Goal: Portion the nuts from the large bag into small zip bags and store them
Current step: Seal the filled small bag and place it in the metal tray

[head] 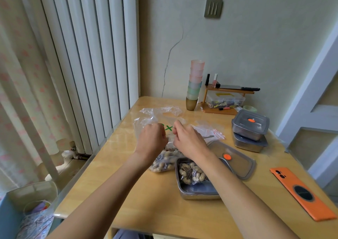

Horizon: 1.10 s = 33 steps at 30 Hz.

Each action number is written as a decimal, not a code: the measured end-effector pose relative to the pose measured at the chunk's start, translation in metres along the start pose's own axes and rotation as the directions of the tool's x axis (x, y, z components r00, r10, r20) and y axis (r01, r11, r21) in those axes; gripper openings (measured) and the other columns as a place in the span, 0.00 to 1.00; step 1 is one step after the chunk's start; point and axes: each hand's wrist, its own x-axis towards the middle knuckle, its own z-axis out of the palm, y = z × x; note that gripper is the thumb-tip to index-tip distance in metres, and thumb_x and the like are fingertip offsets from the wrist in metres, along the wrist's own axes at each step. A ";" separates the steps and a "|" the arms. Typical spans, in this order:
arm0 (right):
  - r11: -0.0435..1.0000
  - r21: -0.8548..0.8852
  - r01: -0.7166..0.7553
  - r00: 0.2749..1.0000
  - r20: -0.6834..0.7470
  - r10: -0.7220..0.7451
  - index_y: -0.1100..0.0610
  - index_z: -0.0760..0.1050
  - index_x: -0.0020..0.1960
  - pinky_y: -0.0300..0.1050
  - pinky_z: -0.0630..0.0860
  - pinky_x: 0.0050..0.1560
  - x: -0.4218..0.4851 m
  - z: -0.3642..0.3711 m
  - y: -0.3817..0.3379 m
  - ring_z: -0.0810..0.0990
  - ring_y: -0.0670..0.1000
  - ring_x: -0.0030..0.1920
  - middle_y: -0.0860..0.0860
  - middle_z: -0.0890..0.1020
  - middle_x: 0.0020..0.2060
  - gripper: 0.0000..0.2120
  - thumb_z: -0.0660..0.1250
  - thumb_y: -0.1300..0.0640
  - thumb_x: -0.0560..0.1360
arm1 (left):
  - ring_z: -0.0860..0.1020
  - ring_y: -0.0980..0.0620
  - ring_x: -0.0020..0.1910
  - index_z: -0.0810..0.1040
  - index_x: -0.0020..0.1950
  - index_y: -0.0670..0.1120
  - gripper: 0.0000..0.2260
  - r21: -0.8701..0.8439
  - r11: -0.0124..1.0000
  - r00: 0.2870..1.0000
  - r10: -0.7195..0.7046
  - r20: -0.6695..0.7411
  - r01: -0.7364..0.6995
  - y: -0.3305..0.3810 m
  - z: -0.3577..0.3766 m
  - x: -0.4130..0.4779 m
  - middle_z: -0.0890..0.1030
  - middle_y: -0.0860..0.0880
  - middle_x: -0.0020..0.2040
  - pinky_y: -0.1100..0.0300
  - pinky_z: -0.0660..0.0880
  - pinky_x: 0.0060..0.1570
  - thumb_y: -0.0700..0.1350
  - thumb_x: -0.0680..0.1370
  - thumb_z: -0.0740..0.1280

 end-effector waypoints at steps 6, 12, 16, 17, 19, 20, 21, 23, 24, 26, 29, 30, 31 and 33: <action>0.943 0.210 0.259 0.960 -0.162 -0.227 0.57 0.76 0.51 0.35 0.69 0.38 -0.004 0.000 0.002 0.74 0.38 0.37 0.45 0.77 0.43 0.03 0.66 0.64 0.79 | 0.81 0.46 0.36 0.77 0.40 0.43 0.03 -0.196 0.972 0.991 -0.129 0.026 0.132 -0.003 -0.001 0.003 0.81 0.47 0.35 0.51 0.79 0.37 0.39 0.71 0.70; 0.966 0.227 0.127 0.988 0.059 -0.144 0.53 0.76 0.55 0.50 0.79 0.46 -0.006 -0.001 0.006 0.79 0.45 0.45 0.48 0.81 0.48 0.05 0.62 0.57 0.81 | 0.83 0.45 0.36 0.76 0.43 0.43 0.09 -0.287 0.944 0.986 -0.162 0.022 0.162 -0.002 0.000 0.000 0.83 0.45 0.36 0.44 0.82 0.39 0.44 0.73 0.75; 0.987 0.082 0.141 0.974 0.166 -0.153 0.53 0.76 0.55 0.50 0.76 0.46 -0.007 -0.002 0.009 0.77 0.50 0.48 0.44 0.77 0.50 0.06 0.63 0.53 0.81 | 0.83 0.46 0.36 0.77 0.45 0.43 0.06 -0.290 0.944 0.985 -0.171 -0.016 0.159 0.000 -0.003 0.001 0.82 0.47 0.36 0.46 0.81 0.37 0.39 0.72 0.73; 0.986 0.067 0.156 0.969 0.182 -0.166 0.53 0.77 0.57 0.48 0.74 0.47 -0.007 -0.002 0.009 0.76 0.49 0.49 0.43 0.75 0.51 0.07 0.65 0.51 0.81 | 0.82 0.48 0.35 0.78 0.45 0.43 0.05 -0.287 0.946 0.987 -0.161 -0.018 0.149 0.000 -0.003 0.002 0.82 0.47 0.36 0.49 0.81 0.37 0.39 0.72 0.72; 0.986 0.050 0.162 0.968 0.189 -0.168 0.54 0.80 0.61 0.48 0.74 0.49 -0.004 -0.002 0.010 0.76 0.49 0.51 0.44 0.75 0.53 0.12 0.66 0.50 0.82 | 0.80 0.52 0.34 0.80 0.46 0.43 0.03 -0.283 0.952 0.991 -0.128 -0.026 0.116 0.001 -0.003 0.002 0.81 0.49 0.35 0.59 0.77 0.32 0.39 0.73 0.71; 0.986 0.050 0.160 0.970 0.178 -0.167 0.54 0.81 0.62 0.48 0.75 0.51 -0.003 -0.003 0.012 0.77 0.50 0.53 0.44 0.77 0.55 0.13 0.66 0.50 0.82 | 0.78 0.54 0.32 0.81 0.46 0.43 0.03 -0.285 0.954 0.994 -0.106 -0.034 0.092 0.001 -0.003 0.002 0.81 0.50 0.34 0.65 0.73 0.28 0.39 0.74 0.70; 0.985 0.056 0.166 0.971 0.163 -0.173 0.54 0.83 0.61 0.49 0.77 0.52 -0.002 -0.004 0.012 0.78 0.51 0.53 0.45 0.78 0.56 0.12 0.67 0.50 0.81 | 0.76 0.56 0.30 0.81 0.46 0.43 0.02 -0.285 0.956 0.996 -0.078 -0.044 0.062 0.002 -0.002 0.001 0.79 0.52 0.33 0.66 0.71 0.28 0.39 0.74 0.69; 0.975 0.067 0.213 0.965 0.140 -0.221 0.54 0.86 0.54 0.50 0.79 0.51 -0.002 -0.004 0.014 0.80 0.51 0.51 0.44 0.81 0.55 0.10 0.69 0.52 0.79 | 0.75 0.58 0.31 0.81 0.45 0.43 0.02 -0.274 0.962 0.998 -0.008 -0.064 -0.010 0.002 -0.002 0.000 0.79 0.53 0.33 0.67 0.71 0.31 0.39 0.75 0.69; 0.968 0.066 0.243 0.959 0.135 -0.250 0.54 0.87 0.51 0.51 0.79 0.49 -0.002 -0.002 0.015 0.80 0.51 0.49 0.44 0.82 0.52 0.09 0.69 0.53 0.79 | 0.76 0.57 0.32 0.82 0.45 0.43 0.02 -0.259 0.965 0.997 0.033 -0.072 -0.051 0.002 -0.002 -0.001 0.80 0.52 0.34 0.65 0.72 0.32 0.39 0.75 0.69; 0.963 0.100 0.251 0.957 0.124 -0.263 0.54 0.87 0.48 0.51 0.79 0.47 -0.003 -0.002 0.017 0.80 0.50 0.47 0.44 0.83 0.48 0.09 0.69 0.52 0.78 | 0.79 0.55 0.34 0.82 0.46 0.43 0.03 -0.235 0.965 0.991 0.098 -0.089 -0.116 0.002 -0.002 0.000 0.81 0.51 0.35 0.62 0.74 0.33 0.38 0.74 0.69; 0.981 0.154 0.115 0.975 0.170 -0.141 0.50 0.85 0.51 0.52 0.79 0.51 -0.001 -0.006 0.018 0.81 0.51 0.48 0.47 0.85 0.47 0.08 0.68 0.50 0.77 | 0.79 0.54 0.35 0.81 0.45 0.44 0.03 -0.238 0.954 0.980 0.155 -0.127 -0.182 0.001 -0.004 0.003 0.81 0.51 0.35 0.57 0.75 0.35 0.38 0.74 0.69; 0.985 0.161 0.068 0.977 0.188 -0.098 0.49 0.84 0.52 0.53 0.80 0.52 -0.001 -0.006 0.020 0.81 0.51 0.49 0.47 0.85 0.48 0.08 0.68 0.50 0.77 | 0.78 0.55 0.35 0.81 0.45 0.45 0.03 -0.240 0.949 0.976 0.176 -0.130 -0.203 0.002 -0.004 0.003 0.81 0.52 0.36 0.58 0.74 0.34 0.39 0.75 0.69; 0.985 0.170 0.037 0.976 0.204 -0.072 0.48 0.83 0.53 0.53 0.80 0.53 -0.001 -0.007 0.021 0.82 0.51 0.51 0.46 0.85 0.50 0.07 0.68 0.49 0.78 | 0.77 0.56 0.36 0.81 0.46 0.45 0.03 -0.248 0.944 0.973 0.194 -0.122 -0.219 0.002 -0.003 0.002 0.81 0.53 0.36 0.60 0.72 0.35 0.39 0.75 0.68; 0.980 0.200 0.006 0.970 0.237 -0.054 0.43 0.81 0.56 0.53 0.81 0.53 -0.002 -0.008 0.025 0.82 0.47 0.49 0.44 0.84 0.54 0.08 0.68 0.49 0.78 | 0.76 0.57 0.41 0.80 0.53 0.46 0.07 -0.291 0.932 0.976 0.207 -0.068 -0.218 0.004 -0.003 0.001 0.80 0.52 0.42 0.65 0.69 0.40 0.42 0.76 0.65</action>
